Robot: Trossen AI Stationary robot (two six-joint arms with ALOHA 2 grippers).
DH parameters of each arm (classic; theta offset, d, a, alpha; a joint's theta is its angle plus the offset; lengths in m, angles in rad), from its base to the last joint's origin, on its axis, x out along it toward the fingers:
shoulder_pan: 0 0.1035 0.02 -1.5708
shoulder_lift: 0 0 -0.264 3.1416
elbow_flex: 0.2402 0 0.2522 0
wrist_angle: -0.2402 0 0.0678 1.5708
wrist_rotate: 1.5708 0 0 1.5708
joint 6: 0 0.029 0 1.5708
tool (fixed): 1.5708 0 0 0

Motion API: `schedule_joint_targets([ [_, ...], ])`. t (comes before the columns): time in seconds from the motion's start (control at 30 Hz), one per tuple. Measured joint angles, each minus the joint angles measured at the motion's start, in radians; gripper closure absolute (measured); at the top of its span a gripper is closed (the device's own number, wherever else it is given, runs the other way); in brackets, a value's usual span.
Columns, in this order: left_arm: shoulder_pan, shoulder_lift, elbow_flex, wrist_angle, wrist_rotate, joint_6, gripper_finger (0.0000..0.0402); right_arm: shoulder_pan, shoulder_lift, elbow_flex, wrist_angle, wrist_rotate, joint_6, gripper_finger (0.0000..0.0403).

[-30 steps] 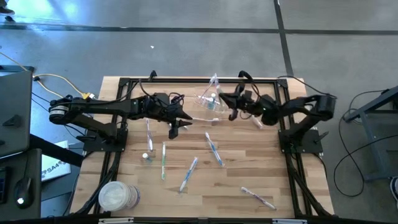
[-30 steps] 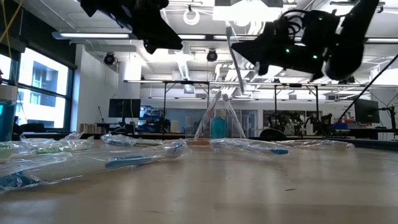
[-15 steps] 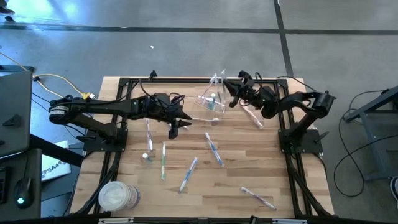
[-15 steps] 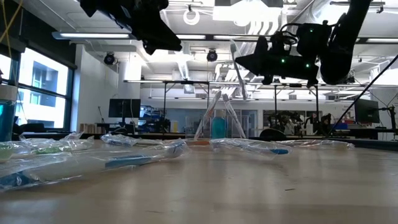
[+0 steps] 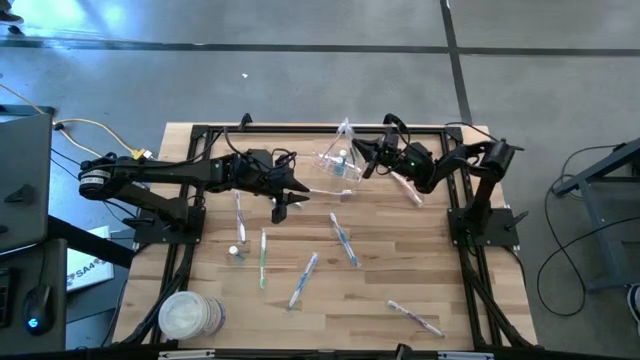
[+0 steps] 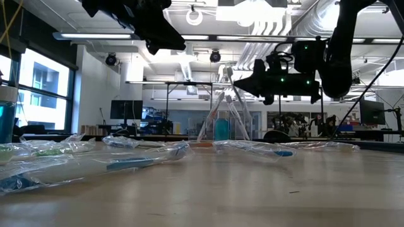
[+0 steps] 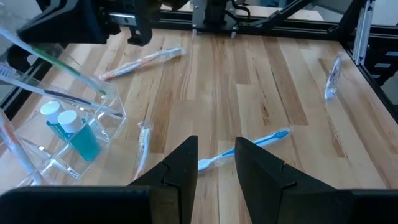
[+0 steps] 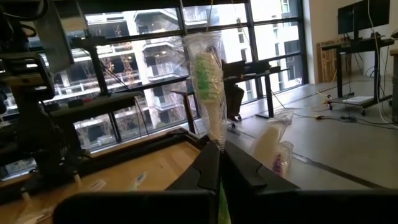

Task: Pick & Place toothbrushing station
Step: Put the bottom right green toothbrush into the transparent organizer

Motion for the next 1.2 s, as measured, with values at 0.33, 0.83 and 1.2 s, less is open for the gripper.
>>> schedule_joint_targets([
  [0.33,0.0,0.001,0.0,-0.011,0.0,0.0,0.0294,0.018,0.0,0.0,-0.003,0.045,0.051,0.0399],
  [0.83,0.0,0.001,0.0,-0.02,0.0,-0.001,0.0294,0.073,-0.002,-0.001,-0.075,0.091,0.019,0.0399],
  [1.2,0.0,0.001,0.0,-0.04,0.0,-0.008,0.0294,0.08,-0.002,-0.04,-0.09,0.15,0.03,0.0399],
])
